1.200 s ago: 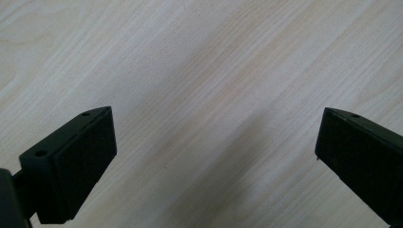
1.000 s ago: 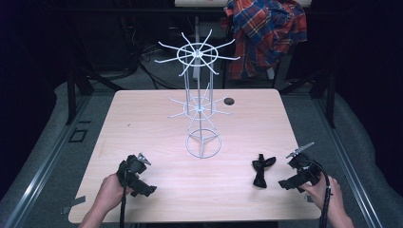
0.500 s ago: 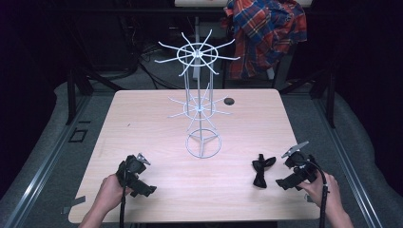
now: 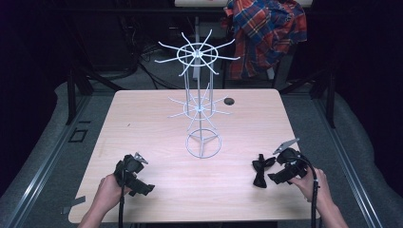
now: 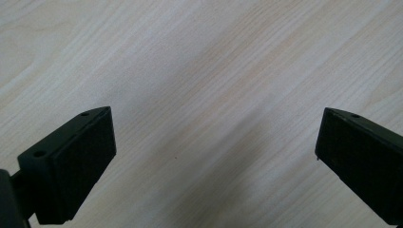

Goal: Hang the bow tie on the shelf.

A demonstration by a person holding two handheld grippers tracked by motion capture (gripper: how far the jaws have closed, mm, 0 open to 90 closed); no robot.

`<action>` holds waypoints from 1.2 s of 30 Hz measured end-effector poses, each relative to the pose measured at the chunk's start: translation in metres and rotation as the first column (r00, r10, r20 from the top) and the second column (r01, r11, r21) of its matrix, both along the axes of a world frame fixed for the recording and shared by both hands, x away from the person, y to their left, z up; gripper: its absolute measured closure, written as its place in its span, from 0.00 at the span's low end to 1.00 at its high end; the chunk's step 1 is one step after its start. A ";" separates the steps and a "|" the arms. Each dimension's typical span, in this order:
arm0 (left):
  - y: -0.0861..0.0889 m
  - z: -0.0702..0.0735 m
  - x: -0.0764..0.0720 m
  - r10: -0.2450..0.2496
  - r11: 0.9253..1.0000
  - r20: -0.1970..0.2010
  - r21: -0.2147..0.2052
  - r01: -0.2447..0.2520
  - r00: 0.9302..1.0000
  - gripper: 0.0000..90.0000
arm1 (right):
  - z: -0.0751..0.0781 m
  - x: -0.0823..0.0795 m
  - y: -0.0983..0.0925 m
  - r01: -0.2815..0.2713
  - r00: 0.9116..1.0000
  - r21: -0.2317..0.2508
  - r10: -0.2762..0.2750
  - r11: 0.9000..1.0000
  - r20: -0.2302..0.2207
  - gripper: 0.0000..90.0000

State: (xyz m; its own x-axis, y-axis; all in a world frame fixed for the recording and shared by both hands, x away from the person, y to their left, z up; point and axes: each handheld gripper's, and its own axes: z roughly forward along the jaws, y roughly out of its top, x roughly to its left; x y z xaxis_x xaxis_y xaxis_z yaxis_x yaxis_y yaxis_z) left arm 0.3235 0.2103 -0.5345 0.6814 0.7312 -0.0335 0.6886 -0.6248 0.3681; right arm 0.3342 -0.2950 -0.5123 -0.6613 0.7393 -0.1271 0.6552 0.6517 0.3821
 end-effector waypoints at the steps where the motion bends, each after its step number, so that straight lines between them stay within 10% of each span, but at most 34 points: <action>1: 0.000 0.000 0.000 0.001 1.000 0.001 0.000 -0.001 1.000 0.00 | -0.001 0.001 0.003 -0.008 1.000 -0.003 0.008 1.000 0.001 0.17; 16: 0.002 0.000 -0.002 -0.002 1.000 0.006 0.005 0.002 1.000 0.00 | -0.022 0.027 0.025 -0.077 0.997 -0.092 0.074 0.993 -0.037 0.53; 28: 0.002 0.001 -0.002 -0.003 1.000 0.009 0.006 0.003 1.000 0.00 | -0.024 0.025 0.027 -0.077 0.997 -0.044 0.075 0.996 -0.036 0.92; 36: 0.002 0.001 -0.002 -0.006 1.000 0.007 0.004 0.006 1.000 0.00 | -0.012 0.024 0.021 -0.041 0.999 0.040 0.041 0.998 -0.016 0.95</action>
State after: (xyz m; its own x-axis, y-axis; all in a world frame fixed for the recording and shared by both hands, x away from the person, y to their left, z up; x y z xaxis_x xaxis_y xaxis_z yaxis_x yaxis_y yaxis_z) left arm 0.3218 0.2126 -0.5336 0.6861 0.7270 -0.0261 0.6821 -0.6304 0.3707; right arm 0.3578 -0.2742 -0.5244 -0.6930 0.7157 -0.0868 0.6349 0.6629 0.3969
